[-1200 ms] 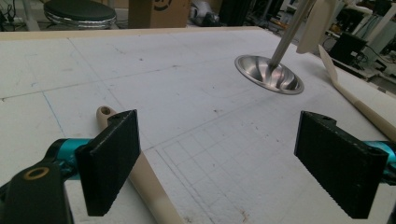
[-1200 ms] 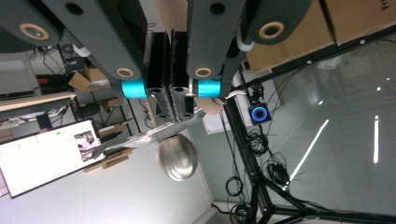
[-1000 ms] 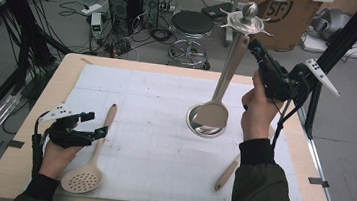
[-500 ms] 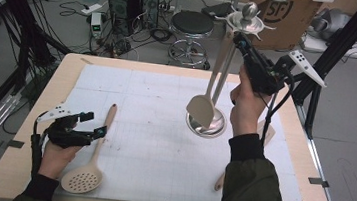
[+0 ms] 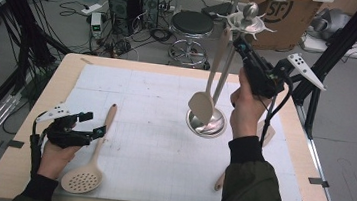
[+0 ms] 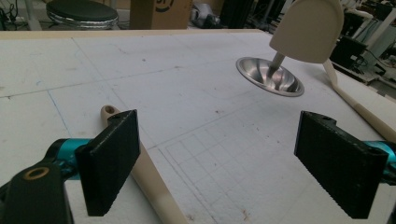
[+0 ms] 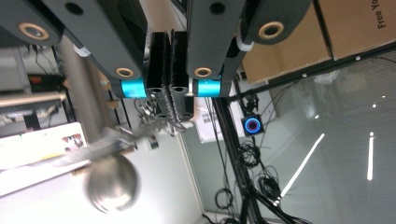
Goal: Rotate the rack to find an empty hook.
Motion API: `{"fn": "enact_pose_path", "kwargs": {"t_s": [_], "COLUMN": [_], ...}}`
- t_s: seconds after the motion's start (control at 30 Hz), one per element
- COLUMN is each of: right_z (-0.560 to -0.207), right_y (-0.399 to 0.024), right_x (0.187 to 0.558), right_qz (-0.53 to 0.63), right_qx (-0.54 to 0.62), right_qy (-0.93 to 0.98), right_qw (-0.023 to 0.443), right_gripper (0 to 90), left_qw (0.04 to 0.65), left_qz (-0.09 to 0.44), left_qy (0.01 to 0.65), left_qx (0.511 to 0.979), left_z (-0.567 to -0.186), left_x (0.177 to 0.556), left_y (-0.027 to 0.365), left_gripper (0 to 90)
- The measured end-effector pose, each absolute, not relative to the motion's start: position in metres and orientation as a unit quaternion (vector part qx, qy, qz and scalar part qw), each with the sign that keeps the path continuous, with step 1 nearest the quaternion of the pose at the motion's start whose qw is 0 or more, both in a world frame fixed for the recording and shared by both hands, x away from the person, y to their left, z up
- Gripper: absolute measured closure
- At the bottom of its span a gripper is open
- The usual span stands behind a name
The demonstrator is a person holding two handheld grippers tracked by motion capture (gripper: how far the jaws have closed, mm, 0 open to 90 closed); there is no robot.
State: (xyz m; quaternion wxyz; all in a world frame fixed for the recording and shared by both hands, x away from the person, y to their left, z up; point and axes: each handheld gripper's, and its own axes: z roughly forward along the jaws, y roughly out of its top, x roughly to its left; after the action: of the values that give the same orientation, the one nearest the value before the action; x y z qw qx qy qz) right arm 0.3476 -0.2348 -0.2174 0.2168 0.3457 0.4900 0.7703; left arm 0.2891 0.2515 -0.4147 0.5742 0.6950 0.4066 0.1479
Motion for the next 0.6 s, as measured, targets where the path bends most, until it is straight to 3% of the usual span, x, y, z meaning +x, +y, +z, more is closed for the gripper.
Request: {"fn": "enact_pose_path", "kwargs": {"t_s": [0.23,0.6], "right_z": [-0.228,-0.212], "right_y": [-0.256,-0.26], "right_x": [0.347,0.341], "right_qz": [0.769,0.772], "right_qx": [0.367,0.357], "right_qy": [0.474,0.467], "right_qw": [0.222,0.243], "right_gripper": [89.5,89.5], "left_qw": [0.575,0.576], "left_qz": [0.147,0.148], "left_qy": [0.408,0.411], "left_qx": [0.694,0.691], "left_z": [-0.415,-0.415], "left_x": [0.288,0.286], "left_y": [0.252,0.256], "left_gripper": [14.9,15.0]}}
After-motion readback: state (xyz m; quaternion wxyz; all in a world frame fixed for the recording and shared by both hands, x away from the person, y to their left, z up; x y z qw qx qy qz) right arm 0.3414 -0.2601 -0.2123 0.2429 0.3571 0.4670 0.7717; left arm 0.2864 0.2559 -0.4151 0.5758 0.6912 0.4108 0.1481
